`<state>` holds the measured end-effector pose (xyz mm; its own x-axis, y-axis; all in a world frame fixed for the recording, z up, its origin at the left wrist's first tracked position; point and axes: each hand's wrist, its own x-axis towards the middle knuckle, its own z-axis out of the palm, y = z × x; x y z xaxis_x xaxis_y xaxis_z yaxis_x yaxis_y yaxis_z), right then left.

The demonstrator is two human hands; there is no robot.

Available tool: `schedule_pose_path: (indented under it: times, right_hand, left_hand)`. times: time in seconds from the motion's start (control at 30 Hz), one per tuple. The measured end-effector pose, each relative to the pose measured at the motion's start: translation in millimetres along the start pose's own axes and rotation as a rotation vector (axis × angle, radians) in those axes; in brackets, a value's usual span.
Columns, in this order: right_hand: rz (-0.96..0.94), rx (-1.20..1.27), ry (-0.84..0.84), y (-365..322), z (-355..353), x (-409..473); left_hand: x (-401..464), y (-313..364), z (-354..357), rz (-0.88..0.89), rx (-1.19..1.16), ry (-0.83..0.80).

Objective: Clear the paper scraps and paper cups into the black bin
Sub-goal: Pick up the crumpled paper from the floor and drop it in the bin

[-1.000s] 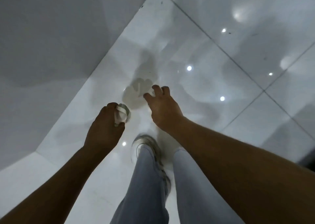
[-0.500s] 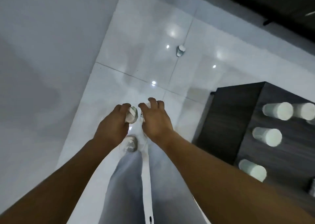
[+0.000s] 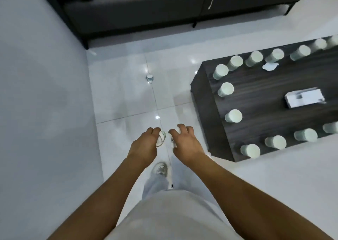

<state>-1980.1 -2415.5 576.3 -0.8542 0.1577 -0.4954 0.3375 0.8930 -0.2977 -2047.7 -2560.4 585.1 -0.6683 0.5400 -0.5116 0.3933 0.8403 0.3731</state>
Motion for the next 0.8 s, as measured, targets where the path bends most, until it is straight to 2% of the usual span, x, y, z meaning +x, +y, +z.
schedule_pose_path:
  times: [0.17,0.33,0.5,0.8]
  right_hand:
    - [0.185,0.142,0.054,45,13,-80]
    - [0.42,0.308,0.17,111,27,-164]
    - [0.592,0.4,0.249,194,44,-261]
    - [0.839,0.508,0.367,352,79,-458]
  left_hand:
    - [-16,55,3,0.155,0.145,-0.093]
    - [-25,146,34,0.359,0.262,-0.189]
    - [-48,265,95,0.548,0.35,-0.274]
    - [-122,473,241,0.774,0.503,-0.365]
